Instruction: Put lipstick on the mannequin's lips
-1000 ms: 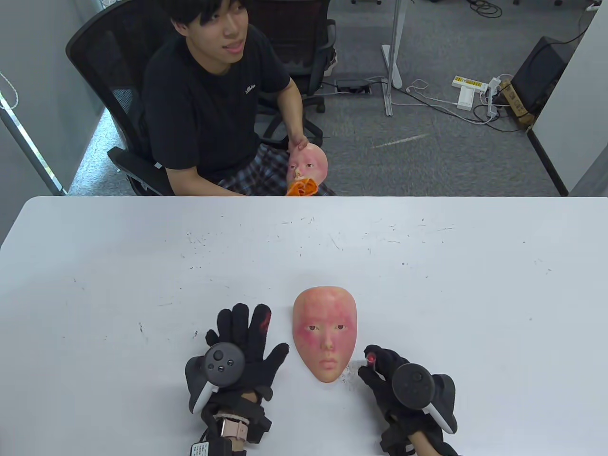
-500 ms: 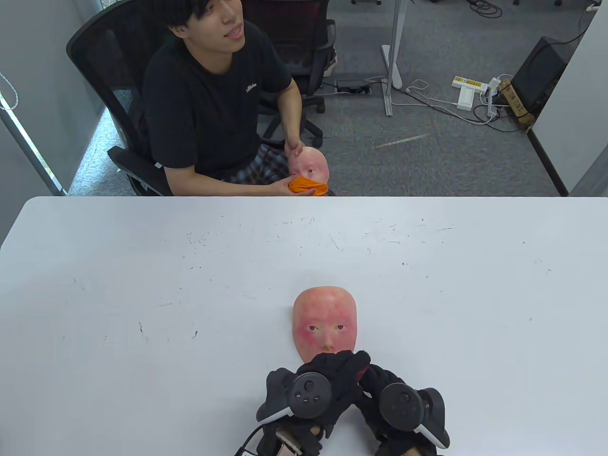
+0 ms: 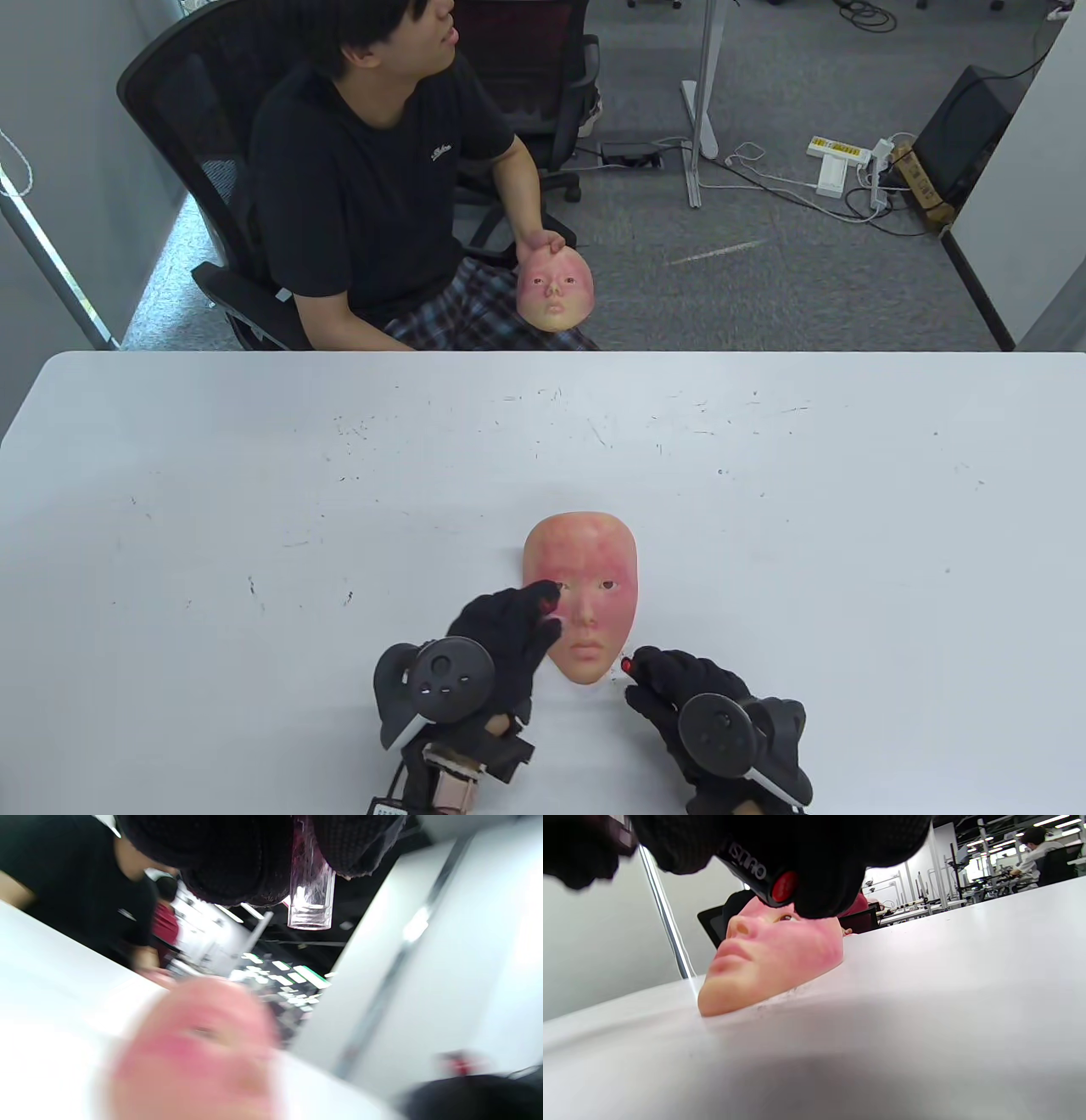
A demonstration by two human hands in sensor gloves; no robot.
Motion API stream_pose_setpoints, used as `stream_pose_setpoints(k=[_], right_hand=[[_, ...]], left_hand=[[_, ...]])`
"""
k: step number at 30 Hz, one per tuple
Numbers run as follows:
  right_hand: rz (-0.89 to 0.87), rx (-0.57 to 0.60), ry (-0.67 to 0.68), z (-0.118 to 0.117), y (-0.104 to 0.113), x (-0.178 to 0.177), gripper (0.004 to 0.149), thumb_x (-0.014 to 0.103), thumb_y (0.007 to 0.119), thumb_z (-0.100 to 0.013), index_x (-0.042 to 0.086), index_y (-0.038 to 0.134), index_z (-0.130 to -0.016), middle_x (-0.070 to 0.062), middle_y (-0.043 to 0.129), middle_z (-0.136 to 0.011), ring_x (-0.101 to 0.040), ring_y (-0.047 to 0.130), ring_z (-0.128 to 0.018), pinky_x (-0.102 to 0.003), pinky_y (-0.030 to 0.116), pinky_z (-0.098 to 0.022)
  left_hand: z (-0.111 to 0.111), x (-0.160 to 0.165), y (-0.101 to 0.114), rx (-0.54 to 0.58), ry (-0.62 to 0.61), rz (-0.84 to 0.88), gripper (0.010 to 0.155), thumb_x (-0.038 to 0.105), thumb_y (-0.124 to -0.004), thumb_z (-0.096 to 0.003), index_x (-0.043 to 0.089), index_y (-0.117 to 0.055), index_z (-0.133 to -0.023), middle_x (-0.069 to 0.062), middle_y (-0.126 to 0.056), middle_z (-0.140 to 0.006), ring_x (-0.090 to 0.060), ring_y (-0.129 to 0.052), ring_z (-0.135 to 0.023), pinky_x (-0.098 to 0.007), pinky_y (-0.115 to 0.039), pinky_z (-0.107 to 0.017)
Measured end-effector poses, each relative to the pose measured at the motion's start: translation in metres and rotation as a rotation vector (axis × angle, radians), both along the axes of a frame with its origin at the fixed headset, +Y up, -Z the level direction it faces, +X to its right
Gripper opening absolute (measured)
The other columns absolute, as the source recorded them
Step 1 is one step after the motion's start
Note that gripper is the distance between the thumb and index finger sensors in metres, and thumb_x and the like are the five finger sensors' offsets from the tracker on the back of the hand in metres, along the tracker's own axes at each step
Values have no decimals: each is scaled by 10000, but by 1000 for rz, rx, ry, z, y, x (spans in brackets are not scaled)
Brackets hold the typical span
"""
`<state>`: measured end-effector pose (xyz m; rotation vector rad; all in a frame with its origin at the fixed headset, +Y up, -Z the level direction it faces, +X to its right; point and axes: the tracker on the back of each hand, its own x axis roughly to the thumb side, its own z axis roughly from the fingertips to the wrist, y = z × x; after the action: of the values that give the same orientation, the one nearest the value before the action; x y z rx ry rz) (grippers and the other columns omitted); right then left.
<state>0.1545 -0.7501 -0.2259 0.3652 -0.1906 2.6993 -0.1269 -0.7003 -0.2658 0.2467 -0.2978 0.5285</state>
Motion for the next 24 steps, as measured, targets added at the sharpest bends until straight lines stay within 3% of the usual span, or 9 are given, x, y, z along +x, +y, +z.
stream_pose_setpoints(k=[3,5,9,13,19,24], right_hand=[[-14,-23,6,-1,-2,1,518,462,832,-344,228,822,-806,-38,962,-709,-247,989,-465,-375,808,-337],[11,-27,4,-2,-4,0,516,466,830,-344,233,824,-804,-34,961,-710,-244,989,-468,-373,810,-339],[31,-47,41,-2,-7,-4,519,470,828,-344,233,822,-806,-33,963,-709,-241,991,-468,-368,812,-337],[47,-33,55,1,-8,-10,519,476,829,-341,238,824,-803,-27,964,-706,-235,993,-464,-364,814,-335],[60,-29,73,3,-8,-14,519,481,828,-339,242,825,-800,-24,965,-703,-232,993,-465,-361,815,-336],[-9,-51,84,2,-8,-10,519,489,829,-336,241,831,-792,-21,970,-685,-223,993,-447,-356,816,-330]], left_hand=[[-15,-11,-17,-75,99,-306,493,392,-788,-458,284,-784,-939,-71,-884,-845,-248,-899,-653,-409,-782,-461],[-22,-13,-30,-154,129,-416,492,386,-794,-448,303,-787,-934,-65,-881,-863,-248,-899,-672,-409,-784,-476],[-28,-16,-52,-279,117,-399,493,366,-804,-440,298,-798,-929,-75,-885,-873,-274,-894,-693,-436,-776,-494],[-30,-16,-61,-352,117,-453,496,365,-796,-447,294,-789,-938,-76,-871,-888,-276,-880,-715,-439,-767,-512],[-28,-15,-62,-358,110,-432,552,397,-782,-451,306,-741,-994,-81,-839,-930,-289,-856,-751,-446,-753,-538],[-11,-10,-28,-137,112,-316,711,508,-753,-455,313,-539,-1104,-88,-665,-1026,-276,-735,-815,-432,-662,-598]])
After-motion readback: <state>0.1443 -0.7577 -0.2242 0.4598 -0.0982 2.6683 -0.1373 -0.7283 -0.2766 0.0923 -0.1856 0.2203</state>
